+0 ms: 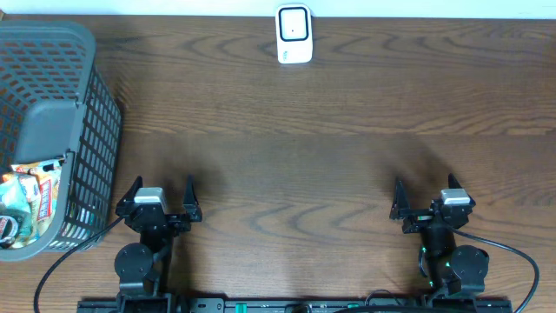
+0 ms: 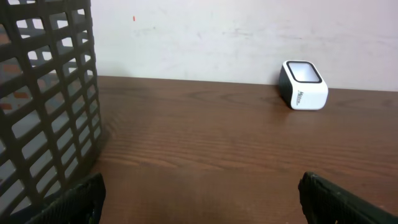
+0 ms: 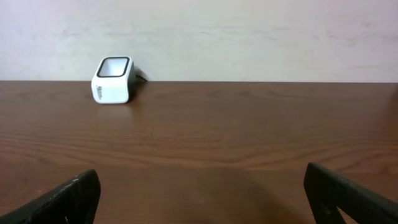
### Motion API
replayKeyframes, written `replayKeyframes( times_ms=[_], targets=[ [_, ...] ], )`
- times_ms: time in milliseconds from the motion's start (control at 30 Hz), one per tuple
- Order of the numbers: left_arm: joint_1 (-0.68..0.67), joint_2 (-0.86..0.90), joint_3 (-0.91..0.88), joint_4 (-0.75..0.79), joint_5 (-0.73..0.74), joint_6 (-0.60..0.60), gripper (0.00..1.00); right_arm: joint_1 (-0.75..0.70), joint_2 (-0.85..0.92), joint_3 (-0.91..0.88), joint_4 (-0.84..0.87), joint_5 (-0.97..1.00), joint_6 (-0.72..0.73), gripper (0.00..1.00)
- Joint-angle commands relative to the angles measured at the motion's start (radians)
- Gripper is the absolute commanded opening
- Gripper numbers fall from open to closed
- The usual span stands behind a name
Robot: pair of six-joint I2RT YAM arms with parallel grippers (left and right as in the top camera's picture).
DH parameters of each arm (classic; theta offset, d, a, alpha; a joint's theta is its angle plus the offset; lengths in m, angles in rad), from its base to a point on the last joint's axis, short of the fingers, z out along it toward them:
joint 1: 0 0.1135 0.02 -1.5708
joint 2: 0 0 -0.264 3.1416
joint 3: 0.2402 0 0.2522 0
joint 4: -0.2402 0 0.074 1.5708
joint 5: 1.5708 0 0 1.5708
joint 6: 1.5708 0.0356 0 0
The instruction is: Scan the item barcode
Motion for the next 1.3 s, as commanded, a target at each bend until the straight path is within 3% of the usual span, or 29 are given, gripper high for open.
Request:
replayKeyframes(
  times_ms=[0, 633, 900, 1167, 1267],
  targets=[
    [0.006, -0.005, -0.012, -0.041, 0.021, 0.017, 0.98, 0.008, -0.005, -0.001, -0.004, 0.001, -0.011, 0.99],
    [0.006, -0.005, -0.012, -0.021, 0.020, 0.018, 0.98, 0.008, -0.005, -0.001, -0.004, 0.000, -0.011, 0.99],
    [0.005, -0.005, -0.012, 0.300, 0.192, 0.021, 0.98, 0.008, -0.005, -0.001, -0.004, 0.000, -0.011, 0.99],
    [0.005, -0.003, -0.009, 0.677, 0.192, 0.118, 0.97, 0.008, -0.005, -0.001, -0.004, 0.001, -0.011, 0.99],
    [0.005, 0.016, 0.023, 0.743, 0.179, 0.146, 0.98, 0.008, -0.005, -0.001, -0.004, 0.000, -0.011, 0.99]
  ],
)
